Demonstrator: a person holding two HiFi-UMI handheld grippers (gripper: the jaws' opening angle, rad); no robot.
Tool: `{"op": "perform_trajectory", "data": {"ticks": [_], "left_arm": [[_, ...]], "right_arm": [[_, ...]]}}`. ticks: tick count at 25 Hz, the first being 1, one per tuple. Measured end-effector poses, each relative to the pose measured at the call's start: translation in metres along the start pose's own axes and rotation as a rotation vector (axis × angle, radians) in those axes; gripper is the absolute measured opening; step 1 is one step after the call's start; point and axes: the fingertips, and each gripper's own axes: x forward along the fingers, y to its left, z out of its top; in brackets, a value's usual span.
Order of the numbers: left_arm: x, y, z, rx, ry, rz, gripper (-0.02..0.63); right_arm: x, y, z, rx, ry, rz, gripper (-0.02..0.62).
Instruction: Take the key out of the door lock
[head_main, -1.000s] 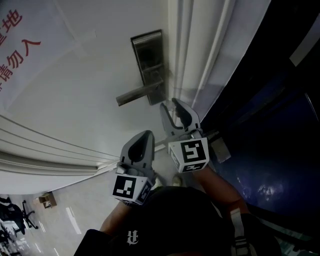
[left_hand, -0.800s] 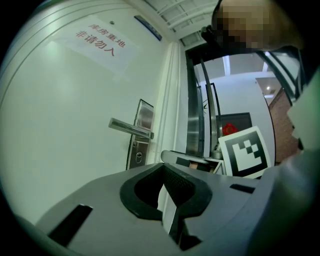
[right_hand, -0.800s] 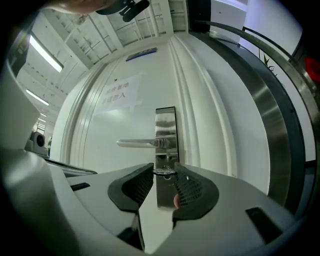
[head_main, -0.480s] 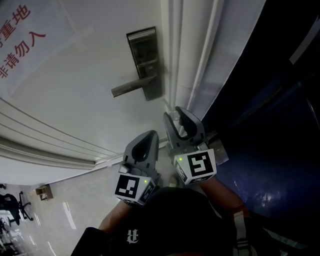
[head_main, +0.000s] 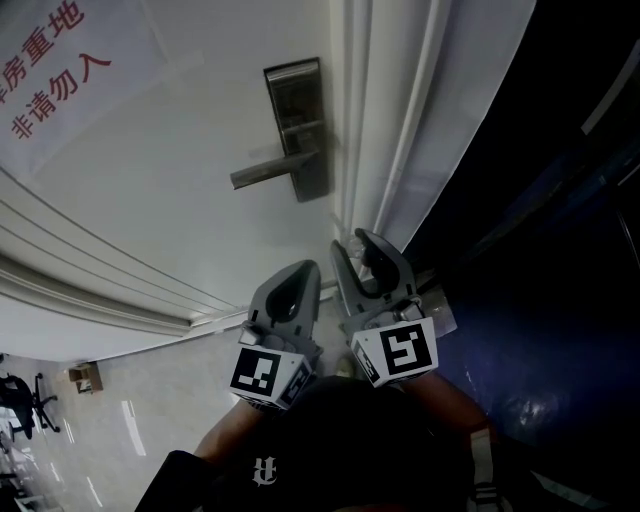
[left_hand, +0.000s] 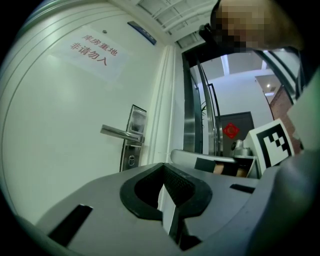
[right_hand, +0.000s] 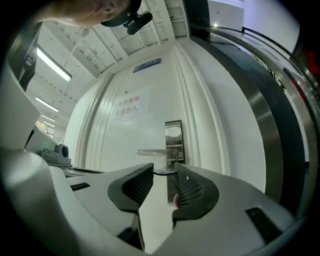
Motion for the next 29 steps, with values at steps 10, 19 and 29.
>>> {"op": "perform_trajectory", "data": {"ticks": [10, 19, 29], "left_arm": [[0.0018, 0.004, 0.0015, -0.001, -0.005, 0.013, 0.006], [0.0058, 0.0071, -0.0001, -0.009, 0.002, 0.006, 0.006], [0.0047, 0.0082, 0.0046, -0.009, -0.008, 0.0, 0.006]], "right_arm": [[0.0025, 0.001, 0.0012, 0.001, -0.002, 0.001, 0.135], [0.0059, -0.0012, -0.0014, 0.001, 0.005, -0.009, 0.135], [0.0074, 0.0026, -0.0016, 0.001, 0.004, -0.012, 0.135]]}}
